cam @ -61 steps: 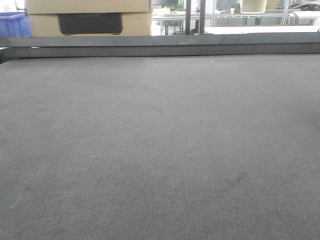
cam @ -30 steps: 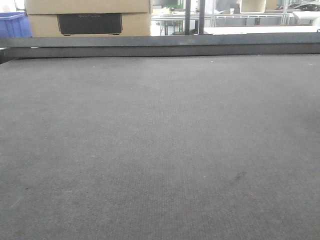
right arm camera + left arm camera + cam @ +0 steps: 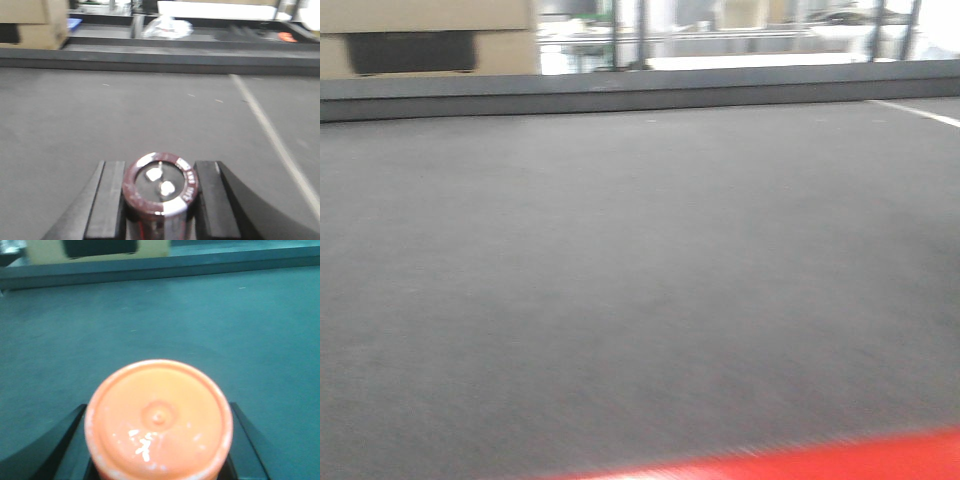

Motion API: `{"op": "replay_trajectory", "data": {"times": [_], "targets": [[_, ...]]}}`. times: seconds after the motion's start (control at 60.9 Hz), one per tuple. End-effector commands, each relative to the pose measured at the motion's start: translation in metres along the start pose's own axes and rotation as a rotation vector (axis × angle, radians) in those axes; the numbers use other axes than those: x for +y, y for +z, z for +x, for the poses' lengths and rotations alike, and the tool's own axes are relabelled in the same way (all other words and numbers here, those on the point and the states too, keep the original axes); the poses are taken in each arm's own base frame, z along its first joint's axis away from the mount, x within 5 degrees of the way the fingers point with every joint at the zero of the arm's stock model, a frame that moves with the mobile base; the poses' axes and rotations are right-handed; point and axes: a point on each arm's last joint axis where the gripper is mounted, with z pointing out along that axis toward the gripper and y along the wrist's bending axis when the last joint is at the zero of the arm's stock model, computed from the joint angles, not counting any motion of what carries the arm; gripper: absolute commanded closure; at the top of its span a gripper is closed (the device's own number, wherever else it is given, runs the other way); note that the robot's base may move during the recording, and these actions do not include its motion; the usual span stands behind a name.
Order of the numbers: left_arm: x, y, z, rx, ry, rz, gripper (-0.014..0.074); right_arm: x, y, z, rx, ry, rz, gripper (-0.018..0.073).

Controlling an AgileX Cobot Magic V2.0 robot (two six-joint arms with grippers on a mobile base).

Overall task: Place cylindrical capacitor in blue bin on shelf
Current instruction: 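Turn the base away from the table while holding both objects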

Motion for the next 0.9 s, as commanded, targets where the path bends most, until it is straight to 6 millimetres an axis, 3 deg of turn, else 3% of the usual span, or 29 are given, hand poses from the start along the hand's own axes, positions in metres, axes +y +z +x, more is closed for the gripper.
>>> {"op": "replay_trajectory", "data": {"times": [0.0,0.886], "targets": [[-0.0009,-0.0018,-0.0025,-0.033,0.002,0.008,0.0707,0.0000,-0.0015,-0.0036,-0.040,-0.006,0.001,0.0690],[-0.0009,-0.0018,-0.0025,-0.033,0.002,0.008,0.0707,0.0000,-0.0015,-0.0036,-0.040,-0.006,0.001,0.0690]]}}
